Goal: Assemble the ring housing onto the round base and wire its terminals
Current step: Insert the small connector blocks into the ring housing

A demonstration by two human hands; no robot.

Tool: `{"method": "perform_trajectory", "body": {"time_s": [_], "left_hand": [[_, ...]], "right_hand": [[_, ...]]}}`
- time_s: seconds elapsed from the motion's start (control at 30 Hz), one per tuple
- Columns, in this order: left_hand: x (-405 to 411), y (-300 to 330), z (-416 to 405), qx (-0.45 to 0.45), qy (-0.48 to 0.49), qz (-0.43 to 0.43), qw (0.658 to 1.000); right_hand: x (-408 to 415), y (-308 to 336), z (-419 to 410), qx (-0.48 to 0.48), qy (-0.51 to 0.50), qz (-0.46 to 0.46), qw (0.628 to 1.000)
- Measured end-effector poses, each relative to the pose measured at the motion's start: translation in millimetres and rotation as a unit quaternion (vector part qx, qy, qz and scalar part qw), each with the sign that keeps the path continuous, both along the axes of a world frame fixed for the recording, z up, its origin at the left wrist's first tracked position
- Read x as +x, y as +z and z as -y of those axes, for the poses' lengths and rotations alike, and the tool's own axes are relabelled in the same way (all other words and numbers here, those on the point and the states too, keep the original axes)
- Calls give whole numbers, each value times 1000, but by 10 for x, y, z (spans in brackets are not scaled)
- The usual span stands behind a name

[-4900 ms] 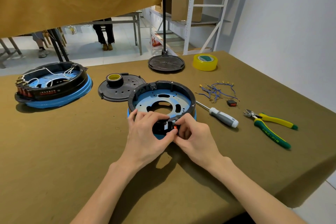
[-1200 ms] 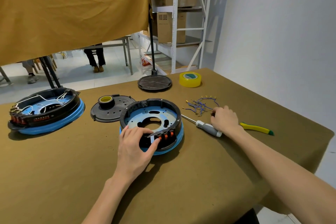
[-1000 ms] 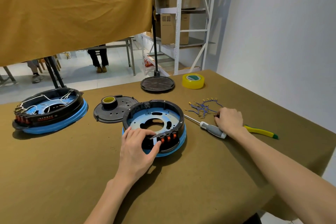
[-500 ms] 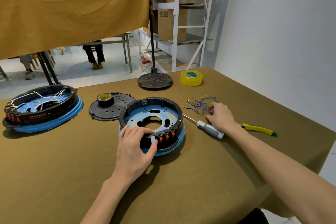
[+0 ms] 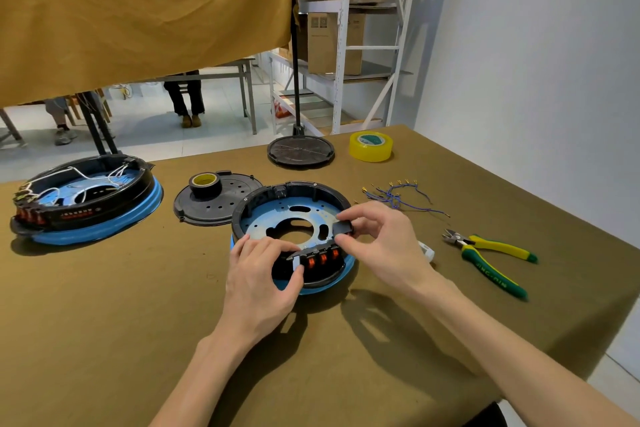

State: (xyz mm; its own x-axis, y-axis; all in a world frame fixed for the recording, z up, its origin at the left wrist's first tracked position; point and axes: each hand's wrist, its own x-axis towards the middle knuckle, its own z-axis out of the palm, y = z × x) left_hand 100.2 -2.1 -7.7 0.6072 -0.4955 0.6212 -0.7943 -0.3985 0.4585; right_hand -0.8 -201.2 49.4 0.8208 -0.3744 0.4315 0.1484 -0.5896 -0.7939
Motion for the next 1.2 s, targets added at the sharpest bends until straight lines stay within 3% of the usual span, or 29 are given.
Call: {"method": "perform_trajectory", "body": {"time_s": [0.3,0.53,1.07,1.2], "left_hand": [[-131,92,7,-77,-51,-16,996],[-160,199,-17,-123,-67,-34,990],[-162,171,2,-136,-73,-48,987],[-162,184,-20,-121,-87,-68,986]], "right_hand": [[-99,-42,-271,26,90,-52,994],[-92,4,-282,171,138,-38,975],[-93,-59,-276,209,194,-43,957],[-62,-88,-301,198,158,-27,967]]}}
